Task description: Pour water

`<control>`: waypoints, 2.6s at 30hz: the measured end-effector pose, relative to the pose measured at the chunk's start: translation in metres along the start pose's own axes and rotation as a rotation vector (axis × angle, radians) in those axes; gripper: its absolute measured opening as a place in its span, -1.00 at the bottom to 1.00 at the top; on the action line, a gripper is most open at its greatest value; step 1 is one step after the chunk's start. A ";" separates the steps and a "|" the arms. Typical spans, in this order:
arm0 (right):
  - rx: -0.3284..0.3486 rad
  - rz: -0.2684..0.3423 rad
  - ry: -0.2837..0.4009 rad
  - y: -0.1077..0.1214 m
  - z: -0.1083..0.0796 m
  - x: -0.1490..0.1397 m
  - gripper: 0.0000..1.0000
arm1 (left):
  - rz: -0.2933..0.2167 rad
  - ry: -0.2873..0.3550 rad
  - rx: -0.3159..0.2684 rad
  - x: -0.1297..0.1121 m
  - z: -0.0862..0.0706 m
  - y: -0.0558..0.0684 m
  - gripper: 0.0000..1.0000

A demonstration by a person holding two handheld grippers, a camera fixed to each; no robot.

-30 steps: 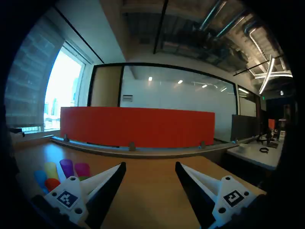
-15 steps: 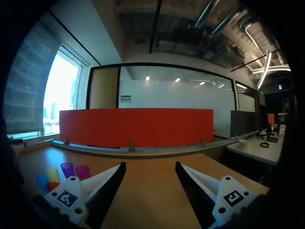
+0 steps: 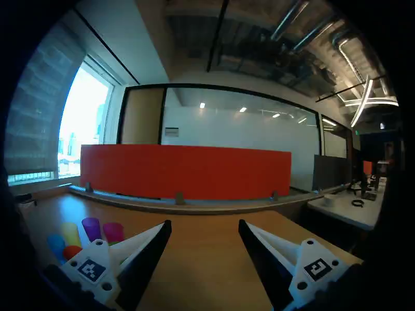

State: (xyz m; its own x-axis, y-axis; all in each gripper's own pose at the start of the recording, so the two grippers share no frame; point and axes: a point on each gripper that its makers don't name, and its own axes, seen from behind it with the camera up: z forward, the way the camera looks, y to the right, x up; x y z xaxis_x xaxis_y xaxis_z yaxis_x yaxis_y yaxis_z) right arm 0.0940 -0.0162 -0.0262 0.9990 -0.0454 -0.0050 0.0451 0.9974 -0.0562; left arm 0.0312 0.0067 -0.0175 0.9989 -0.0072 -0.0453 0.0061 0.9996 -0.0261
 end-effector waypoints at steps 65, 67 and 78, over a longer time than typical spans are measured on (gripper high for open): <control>0.008 0.001 0.039 0.023 -0.007 -0.002 1.00 | 0.005 -0.045 0.008 -0.031 0.015 -0.003 0.95; 0.006 0.002 0.044 0.025 -0.005 -0.004 1.00 | 0.005 -0.045 0.008 -0.031 0.015 -0.003 0.95; 0.042 0.032 0.060 0.023 0.001 -0.023 1.00 | 0.005 -0.045 0.008 -0.031 0.015 -0.003 0.95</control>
State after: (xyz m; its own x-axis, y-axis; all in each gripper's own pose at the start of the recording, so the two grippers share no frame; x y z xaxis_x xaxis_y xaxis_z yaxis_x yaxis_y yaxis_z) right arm 0.0723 0.0082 -0.0261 0.9977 -0.0150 -0.0656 0.0142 0.9998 -0.0133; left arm 0.0004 0.0043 -0.0012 1.0000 -0.0009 -0.0003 0.0009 0.9998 -0.0176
